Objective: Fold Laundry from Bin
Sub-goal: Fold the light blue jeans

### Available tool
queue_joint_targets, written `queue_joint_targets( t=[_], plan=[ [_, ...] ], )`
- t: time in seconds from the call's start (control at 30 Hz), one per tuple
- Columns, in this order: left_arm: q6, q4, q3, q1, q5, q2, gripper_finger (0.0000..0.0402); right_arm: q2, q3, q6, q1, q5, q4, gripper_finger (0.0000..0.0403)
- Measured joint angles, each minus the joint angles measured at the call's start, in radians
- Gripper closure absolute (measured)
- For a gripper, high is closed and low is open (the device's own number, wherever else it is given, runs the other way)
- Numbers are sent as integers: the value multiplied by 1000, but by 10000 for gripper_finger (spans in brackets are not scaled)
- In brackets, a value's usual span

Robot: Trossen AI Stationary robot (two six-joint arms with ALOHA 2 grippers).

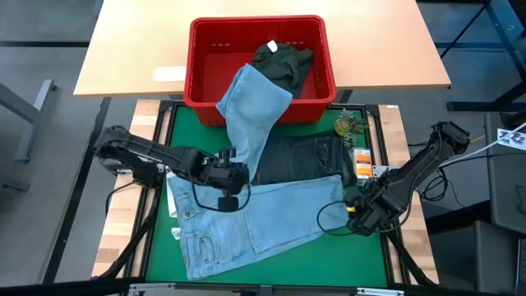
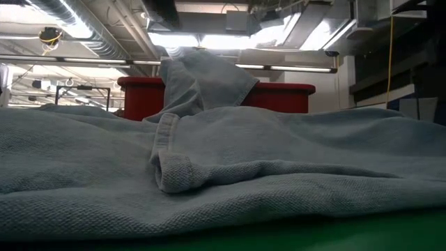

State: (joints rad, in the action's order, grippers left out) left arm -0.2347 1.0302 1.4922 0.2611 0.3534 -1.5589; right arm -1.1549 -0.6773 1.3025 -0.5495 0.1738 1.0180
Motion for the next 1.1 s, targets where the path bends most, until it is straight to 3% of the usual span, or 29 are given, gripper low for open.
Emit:
queue_joint_targets(
  t=[0.17,0.37,0.83,0.97,1.1],
  plan=[
    [-1,-139,-170,1,-71,47,271,0,11,36,0,23,-35,212],
    [0,-223,-264,4,-83,51,271,0,80,92,0,1,-107,212],
    [1,-294,-287,4,-86,51,271,3,238,105,0,-35,-366,215],
    [1,-294,-287,4,-86,51,271,7,238,105,0,-37,-373,248],
    [1,-293,-287,4,-86,51,271,9,238,104,0,-35,-389,319]
  ],
)
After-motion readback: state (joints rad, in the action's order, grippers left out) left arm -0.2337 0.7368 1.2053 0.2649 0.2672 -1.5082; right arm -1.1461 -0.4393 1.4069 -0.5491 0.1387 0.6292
